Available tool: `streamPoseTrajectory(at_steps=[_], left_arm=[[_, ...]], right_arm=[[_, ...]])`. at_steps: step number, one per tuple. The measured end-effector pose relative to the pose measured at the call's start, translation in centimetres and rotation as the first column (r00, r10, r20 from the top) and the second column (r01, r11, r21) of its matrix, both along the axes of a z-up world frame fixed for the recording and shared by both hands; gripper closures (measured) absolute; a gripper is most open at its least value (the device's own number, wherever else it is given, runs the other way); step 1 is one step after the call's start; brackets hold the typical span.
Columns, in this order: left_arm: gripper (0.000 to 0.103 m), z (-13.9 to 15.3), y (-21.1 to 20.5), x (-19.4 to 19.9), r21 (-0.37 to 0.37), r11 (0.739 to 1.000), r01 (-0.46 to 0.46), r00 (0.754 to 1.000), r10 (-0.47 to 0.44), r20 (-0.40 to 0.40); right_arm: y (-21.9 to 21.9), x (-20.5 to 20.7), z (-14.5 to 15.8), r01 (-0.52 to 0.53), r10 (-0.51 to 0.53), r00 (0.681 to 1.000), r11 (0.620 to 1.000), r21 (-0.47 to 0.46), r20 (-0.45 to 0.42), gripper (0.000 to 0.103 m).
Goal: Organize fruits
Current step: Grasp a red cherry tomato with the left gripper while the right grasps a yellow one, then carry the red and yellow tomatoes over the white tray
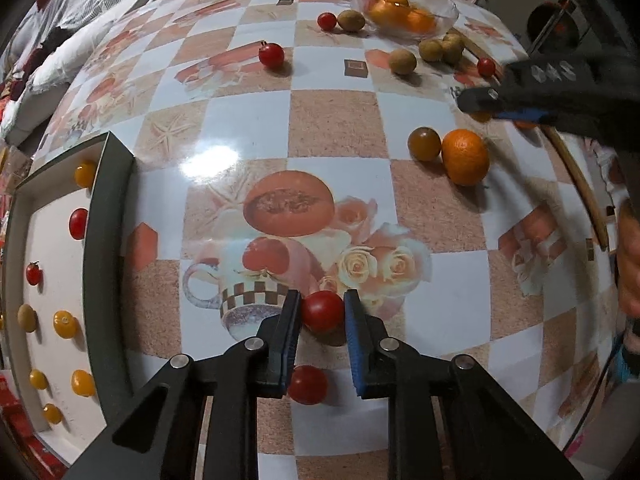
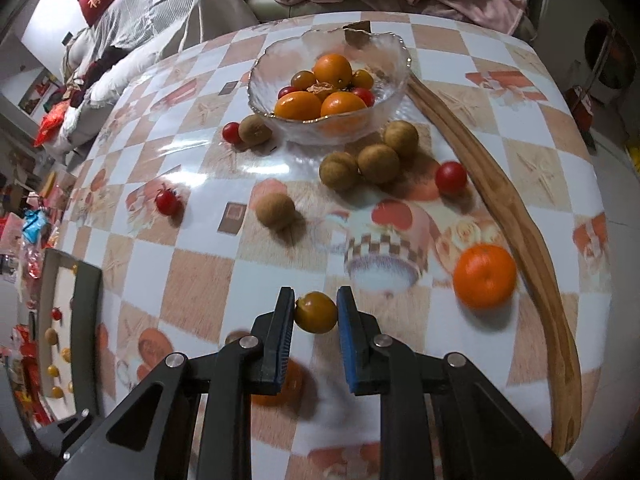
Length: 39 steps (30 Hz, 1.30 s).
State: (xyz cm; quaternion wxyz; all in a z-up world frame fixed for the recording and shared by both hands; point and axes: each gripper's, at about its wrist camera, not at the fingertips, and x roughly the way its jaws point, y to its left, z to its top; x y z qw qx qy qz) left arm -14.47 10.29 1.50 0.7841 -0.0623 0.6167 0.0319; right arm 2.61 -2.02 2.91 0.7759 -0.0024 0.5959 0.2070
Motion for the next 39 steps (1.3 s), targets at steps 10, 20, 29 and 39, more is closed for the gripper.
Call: streamPoseTrajectory(at_steps=[10, 20, 29, 39], left_arm=[[0.080, 2.7, 2.5, -0.1, -0.041, 0.999, 0.027, 0.998, -0.024, 0.057], [0.080, 5.1, 6.5, -2.3, -0.051, 0.999, 0.006, 0.993, 0.000, 0.118], [0.080, 6.6, 12.8, -6.2, -0.027, 0.996, -0.090, 0.986, 0.093, 0.139], [0.080, 5.4, 19.5, -11.6, 0.001, 0.967, -0.254, 0.963, 0.253, 0.096]], right_arm=[[-1.1, -4.6, 3.0, 0.032, -0.031, 0.999, 0.999, 0.039, -0.009, 0.079], [1.7, -8.6, 4.3, 0.026, -0.026, 0.999, 0.999, 0.031, -0.022, 0.079], [7.7, -11.6, 4.6, -0.052, 0.054, 0.998, 0.997, 0.049, -0.042, 0.079], [15.1, -14.4, 5.1, -0.189, 0.192, 0.980, 0.979, 0.071, -0.043, 0.079]])
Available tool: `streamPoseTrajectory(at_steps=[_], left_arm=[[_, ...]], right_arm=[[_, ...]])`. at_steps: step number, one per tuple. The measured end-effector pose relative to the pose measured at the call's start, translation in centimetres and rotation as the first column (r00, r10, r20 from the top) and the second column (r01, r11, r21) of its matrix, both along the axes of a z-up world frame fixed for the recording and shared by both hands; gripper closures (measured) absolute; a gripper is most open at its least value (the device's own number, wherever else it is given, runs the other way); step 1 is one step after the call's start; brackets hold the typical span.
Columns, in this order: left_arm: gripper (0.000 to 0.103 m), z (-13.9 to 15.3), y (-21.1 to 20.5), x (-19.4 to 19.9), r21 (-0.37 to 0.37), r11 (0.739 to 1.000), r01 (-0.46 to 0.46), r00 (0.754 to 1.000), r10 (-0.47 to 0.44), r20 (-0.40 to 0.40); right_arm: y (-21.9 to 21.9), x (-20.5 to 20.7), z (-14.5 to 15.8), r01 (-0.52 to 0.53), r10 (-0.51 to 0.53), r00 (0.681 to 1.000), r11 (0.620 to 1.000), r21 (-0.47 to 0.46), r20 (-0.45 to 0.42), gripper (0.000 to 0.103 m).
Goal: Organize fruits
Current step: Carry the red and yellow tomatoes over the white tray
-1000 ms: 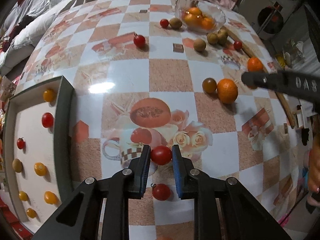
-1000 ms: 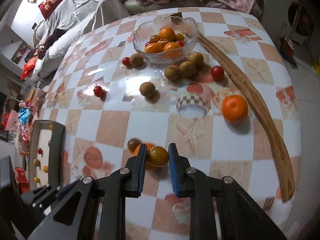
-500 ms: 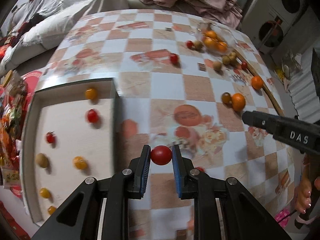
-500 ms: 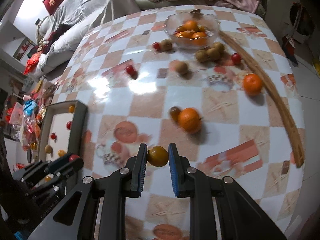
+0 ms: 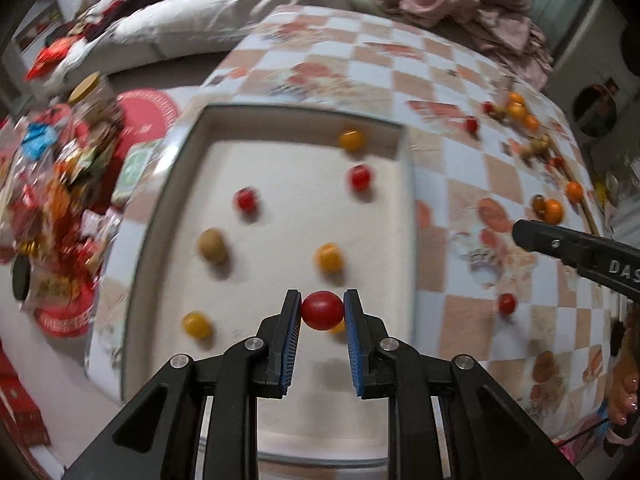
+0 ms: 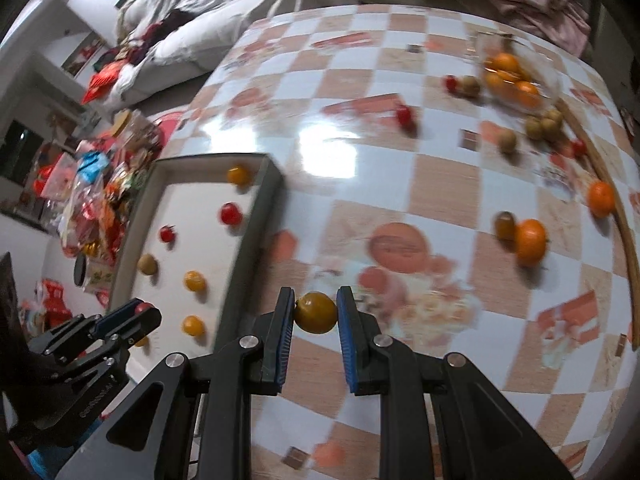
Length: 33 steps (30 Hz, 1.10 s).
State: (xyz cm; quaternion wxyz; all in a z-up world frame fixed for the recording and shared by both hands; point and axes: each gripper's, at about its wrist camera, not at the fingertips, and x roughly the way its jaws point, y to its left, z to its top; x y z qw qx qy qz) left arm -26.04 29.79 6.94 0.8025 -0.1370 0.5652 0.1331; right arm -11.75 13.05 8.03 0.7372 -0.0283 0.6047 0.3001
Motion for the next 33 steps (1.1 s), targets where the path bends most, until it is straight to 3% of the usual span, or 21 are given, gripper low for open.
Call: streamPoseTrajectory(at_steps=[17, 33], left_arm=[[0.080, -2.9, 3.7, -0.5, 0.013, 0.998, -0.058, 0.998, 0.058, -0.021], [0.080, -4.0, 4.5, 0.7, 0.015, 0.999, -0.048, 0.998, 0.049, -0.025]], right_arm=[[8.4, -1.6, -0.6, -0.147, 0.147, 0.989, 0.989, -0.005, 0.003, 0.079], [11.6, 0.2, -2.9, -0.158, 0.158, 0.987, 0.987, -0.040, -0.015, 0.079]])
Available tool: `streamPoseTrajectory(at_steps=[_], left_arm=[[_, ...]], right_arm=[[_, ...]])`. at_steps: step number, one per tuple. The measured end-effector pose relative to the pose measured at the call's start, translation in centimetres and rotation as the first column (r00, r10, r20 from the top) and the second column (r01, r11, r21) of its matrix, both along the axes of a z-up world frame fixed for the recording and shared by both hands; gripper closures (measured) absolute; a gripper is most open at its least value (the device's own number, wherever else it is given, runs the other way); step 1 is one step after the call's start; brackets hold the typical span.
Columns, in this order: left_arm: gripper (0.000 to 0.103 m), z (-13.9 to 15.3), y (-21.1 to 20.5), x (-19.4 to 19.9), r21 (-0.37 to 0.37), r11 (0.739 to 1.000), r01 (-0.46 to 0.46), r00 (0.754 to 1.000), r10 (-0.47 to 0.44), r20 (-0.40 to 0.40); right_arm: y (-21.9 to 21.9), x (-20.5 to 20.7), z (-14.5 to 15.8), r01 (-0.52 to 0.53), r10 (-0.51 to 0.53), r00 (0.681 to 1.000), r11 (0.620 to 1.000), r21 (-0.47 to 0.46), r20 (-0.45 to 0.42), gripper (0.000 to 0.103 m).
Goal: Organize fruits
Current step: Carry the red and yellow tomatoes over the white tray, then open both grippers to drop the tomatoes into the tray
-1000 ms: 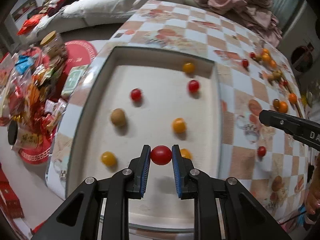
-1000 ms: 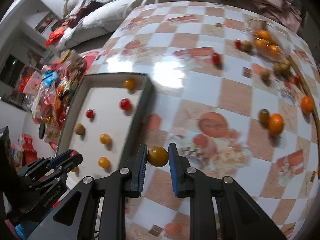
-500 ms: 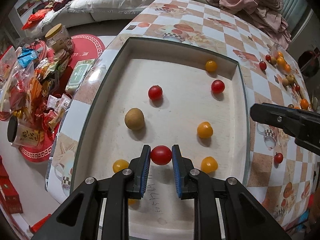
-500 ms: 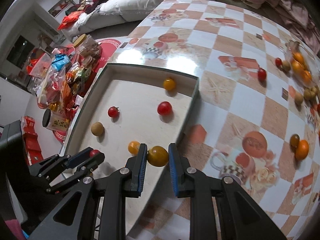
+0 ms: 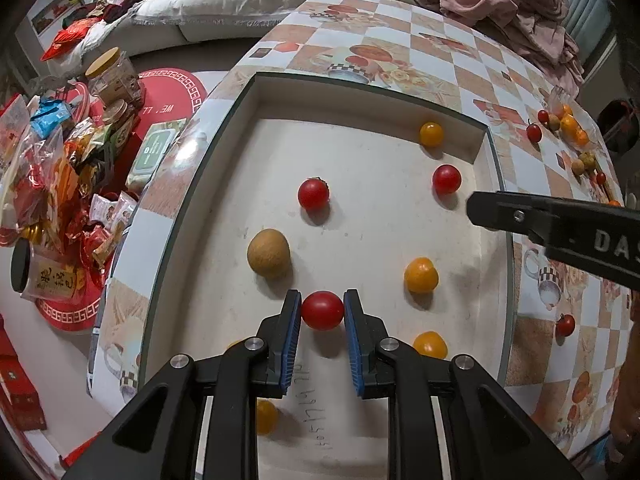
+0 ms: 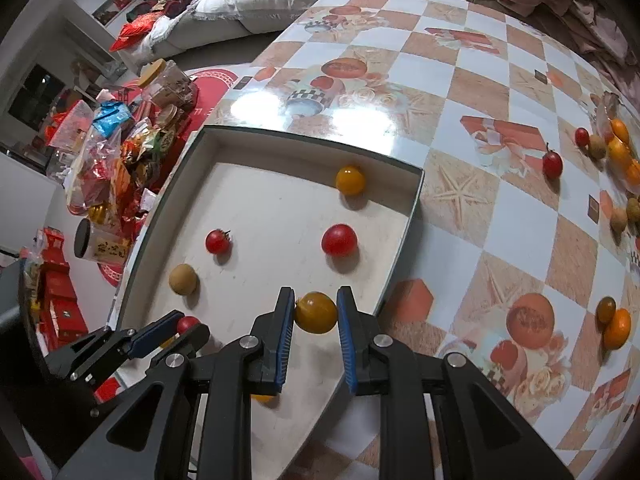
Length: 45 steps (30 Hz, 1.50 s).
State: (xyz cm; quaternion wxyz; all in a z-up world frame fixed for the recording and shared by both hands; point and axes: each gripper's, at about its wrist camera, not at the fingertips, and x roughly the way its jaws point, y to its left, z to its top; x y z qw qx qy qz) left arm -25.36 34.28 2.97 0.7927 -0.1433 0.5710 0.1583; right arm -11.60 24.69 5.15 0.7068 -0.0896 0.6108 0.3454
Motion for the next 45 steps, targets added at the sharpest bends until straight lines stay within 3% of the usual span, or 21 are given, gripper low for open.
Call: streamPoseTrajectory(at_steps=[11, 20, 27, 28, 29, 31, 33, 38, 42, 45], left_arm=[[0.080, -1.1, 0.0, 0.1, 0.018, 1.000, 0.018, 1.000, -0.018, -0.022], [0.079, -1.4, -0.4, 0.0, 0.026, 0.999, 0.042, 0.998, -0.041, -0.037], [0.079, -1.0, -0.3, -0.4, 0.010, 0.998, 0.057, 0.998, -0.056, -0.037], [0.077, -0.9, -0.3, -0.5, 0.007, 0.998, 0.061, 0.998, -0.061, -0.035], [0.054, -0.8, -0.2, -0.6, 0.006, 0.998, 0.063, 0.998, -0.063, -0.031], [0.019, -0.3, -0.2, -1.0, 0.028, 0.998, 0.053, 0.999, -0.053, -0.004], [0.019, 0.5, -0.3, -1.3, 0.049, 0.997, 0.060, 0.998, -0.061, 0.034], [0.019, 0.5, -0.1, -1.5, 0.041, 0.998, 0.056, 0.998, -0.057, 0.008], [0.019, 1.2, -0.1, -1.9, 0.024, 0.998, 0.060, 0.998, -0.060, 0.002], [0.013, 1.5, -0.5, -2.3, 0.028, 0.997, 0.066, 0.998, -0.065, -0.026]], right_arm=[[2.6, 0.0, -2.4, -0.031, 0.031, 0.999, 0.999, -0.034, -0.013, 0.079], [3.6, -0.8, -3.2, -0.068, 0.072, 0.997, 0.994, -0.088, 0.037, 0.078], [3.5, -0.2, -3.0, -0.051, 0.050, 0.999, 0.997, -0.062, -0.007, 0.063], [3.4, -0.2, -2.9, -0.048, 0.048, 0.999, 0.997, -0.055, -0.009, 0.059], [3.3, -0.2, -2.7, -0.047, 0.047, 0.999, 0.998, -0.052, -0.009, 0.057], [3.1, -0.3, -2.2, -0.042, 0.041, 0.999, 0.998, -0.042, -0.006, 0.053], [2.8, -0.4, -1.5, -0.032, 0.032, 0.999, 0.999, -0.030, -0.001, 0.052], [1.8, -0.6, 0.0, -0.012, 0.012, 1.000, 1.000, -0.016, 0.017, 0.046], [0.6, -0.9, 1.7, 0.001, -0.001, 0.999, 1.000, -0.015, 0.042, 0.023], [-0.7, -1.2, 2.2, 0.023, -0.023, 0.999, 0.999, -0.025, 0.028, 0.021]])
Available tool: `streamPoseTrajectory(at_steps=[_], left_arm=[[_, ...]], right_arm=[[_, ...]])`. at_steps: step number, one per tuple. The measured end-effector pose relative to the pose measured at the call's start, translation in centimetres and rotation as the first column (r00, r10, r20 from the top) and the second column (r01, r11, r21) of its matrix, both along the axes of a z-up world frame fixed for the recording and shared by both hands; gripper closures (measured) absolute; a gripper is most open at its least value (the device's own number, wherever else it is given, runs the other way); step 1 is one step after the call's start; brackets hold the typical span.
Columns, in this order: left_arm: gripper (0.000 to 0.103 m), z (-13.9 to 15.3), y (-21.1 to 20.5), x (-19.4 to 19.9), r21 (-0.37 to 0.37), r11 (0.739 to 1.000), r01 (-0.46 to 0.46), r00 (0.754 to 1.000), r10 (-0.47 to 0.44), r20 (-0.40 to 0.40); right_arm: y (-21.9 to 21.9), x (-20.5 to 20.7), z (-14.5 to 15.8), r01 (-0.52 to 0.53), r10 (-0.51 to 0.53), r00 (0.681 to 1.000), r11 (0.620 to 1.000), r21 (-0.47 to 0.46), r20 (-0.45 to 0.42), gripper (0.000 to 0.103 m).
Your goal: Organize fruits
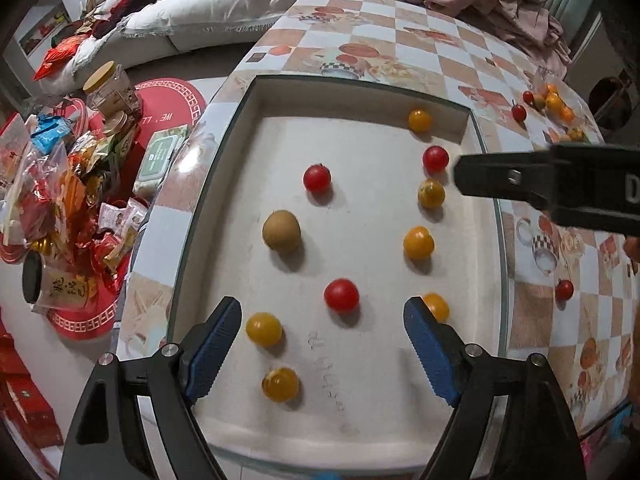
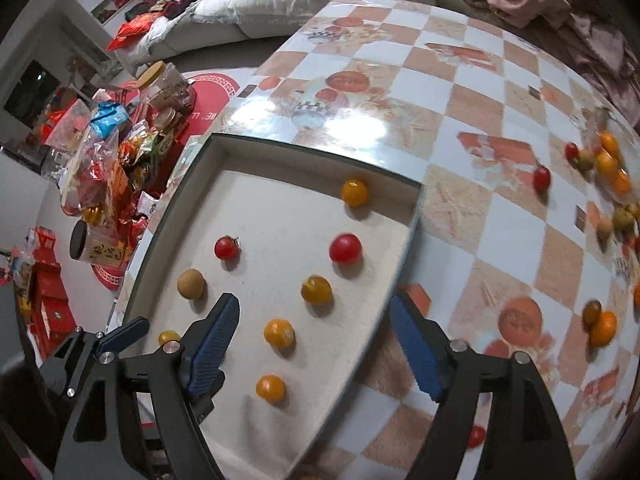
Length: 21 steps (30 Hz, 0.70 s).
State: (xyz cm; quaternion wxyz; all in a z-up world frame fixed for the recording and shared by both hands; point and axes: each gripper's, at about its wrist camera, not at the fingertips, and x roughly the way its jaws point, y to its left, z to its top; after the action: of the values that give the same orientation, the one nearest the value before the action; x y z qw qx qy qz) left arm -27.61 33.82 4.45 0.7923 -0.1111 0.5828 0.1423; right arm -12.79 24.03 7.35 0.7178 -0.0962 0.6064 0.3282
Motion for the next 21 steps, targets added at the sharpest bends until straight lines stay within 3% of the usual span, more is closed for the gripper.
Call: streamPoseTrajectory(at_steps=[1, 2, 9, 21], left_arm=[[0.005, 0.0, 0.0, -0.1, 0.004, 1.000, -0.002, 1.000, 0.002, -0.012], [0.003, 0.1, -0.1, -0.4, 0.011, 1.000, -0.007, 1.000, 0.007, -0.014], [0.001, 0.0, -0.2, -1.5, 0.021, 1.000, -0.015, 0.999, 0.016, -0.038], [0.001, 0.9, -0.1, -1.7, 0.086, 0.996, -0.036, 0.998, 0.040, -0.042]], right_arm=[[-0.2, -0.2, 0.0, 0.005, -0.005, 1.000, 1.000, -0.007, -0.008, 0.020], [-0.5, -0.5, 0.0, 0.008, -0.008, 1.000, 1.000, -0.011, -0.017, 0.020], [-1.7, -1.7, 0.5, 0.000, 0.000, 1.000, 0.999, -0.039, -0.003, 0.007], [-1.8, -2.2, 0.6, -0.009, 0.015, 0.999, 0.993, -0.118, 0.049, 0.007]])
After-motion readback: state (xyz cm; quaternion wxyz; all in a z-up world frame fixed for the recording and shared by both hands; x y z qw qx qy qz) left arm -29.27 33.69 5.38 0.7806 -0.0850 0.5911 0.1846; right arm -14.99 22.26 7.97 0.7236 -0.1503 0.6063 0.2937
